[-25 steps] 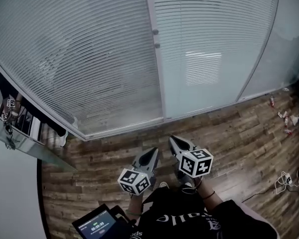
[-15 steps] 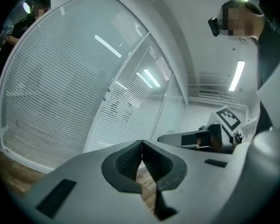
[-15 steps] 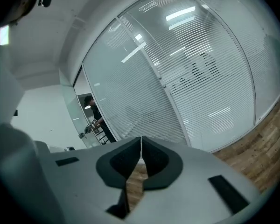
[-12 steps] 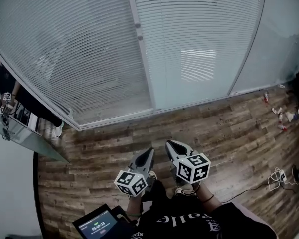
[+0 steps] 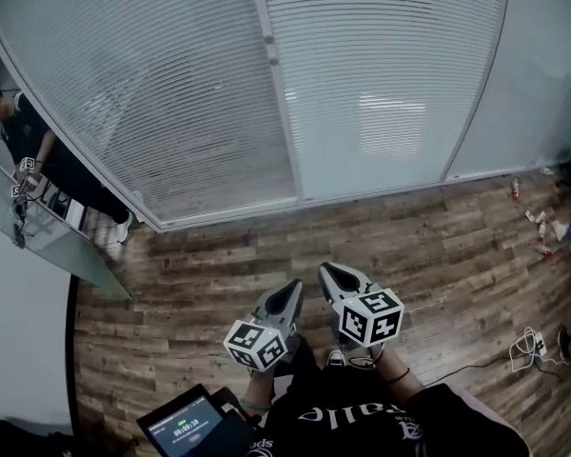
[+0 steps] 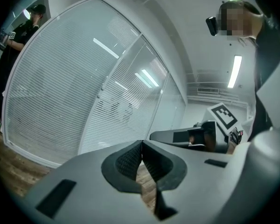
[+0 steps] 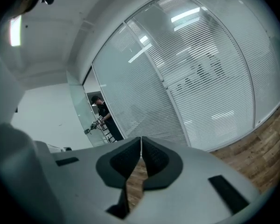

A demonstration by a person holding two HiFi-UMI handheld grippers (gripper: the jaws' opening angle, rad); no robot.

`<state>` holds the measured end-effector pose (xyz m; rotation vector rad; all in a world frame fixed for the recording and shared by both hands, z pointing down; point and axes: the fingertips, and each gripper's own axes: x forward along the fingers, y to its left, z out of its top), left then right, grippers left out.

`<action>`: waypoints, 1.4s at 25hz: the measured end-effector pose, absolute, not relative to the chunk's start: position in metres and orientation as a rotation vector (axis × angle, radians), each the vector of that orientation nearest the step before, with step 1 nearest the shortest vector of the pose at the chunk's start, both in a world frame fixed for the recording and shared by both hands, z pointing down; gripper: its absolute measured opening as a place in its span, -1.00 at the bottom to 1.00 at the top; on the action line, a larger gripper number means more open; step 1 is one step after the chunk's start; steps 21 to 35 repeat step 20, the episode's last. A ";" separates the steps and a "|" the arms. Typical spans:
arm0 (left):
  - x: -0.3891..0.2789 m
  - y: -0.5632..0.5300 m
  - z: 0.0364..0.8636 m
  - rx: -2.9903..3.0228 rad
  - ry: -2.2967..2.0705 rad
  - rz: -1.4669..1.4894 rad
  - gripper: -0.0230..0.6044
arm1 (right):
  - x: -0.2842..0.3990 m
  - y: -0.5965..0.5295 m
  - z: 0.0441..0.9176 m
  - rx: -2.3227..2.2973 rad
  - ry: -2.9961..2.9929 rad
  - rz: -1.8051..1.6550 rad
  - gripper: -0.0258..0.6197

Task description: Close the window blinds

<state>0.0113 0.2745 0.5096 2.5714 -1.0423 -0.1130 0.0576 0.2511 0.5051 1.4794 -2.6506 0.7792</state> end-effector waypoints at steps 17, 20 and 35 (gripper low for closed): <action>0.024 0.303 0.495 2.617 -1.020 -0.130 -0.92 | 0.057 0.272 0.498 1.467 -2.675 0.760 -0.84; 0.020 0.308 0.494 2.615 -1.036 -0.138 -0.92 | 0.055 0.277 0.497 1.460 -2.679 0.752 -0.84; 0.020 0.308 0.494 2.615 -1.036 -0.138 -0.92 | 0.055 0.277 0.497 1.460 -2.679 0.752 -0.84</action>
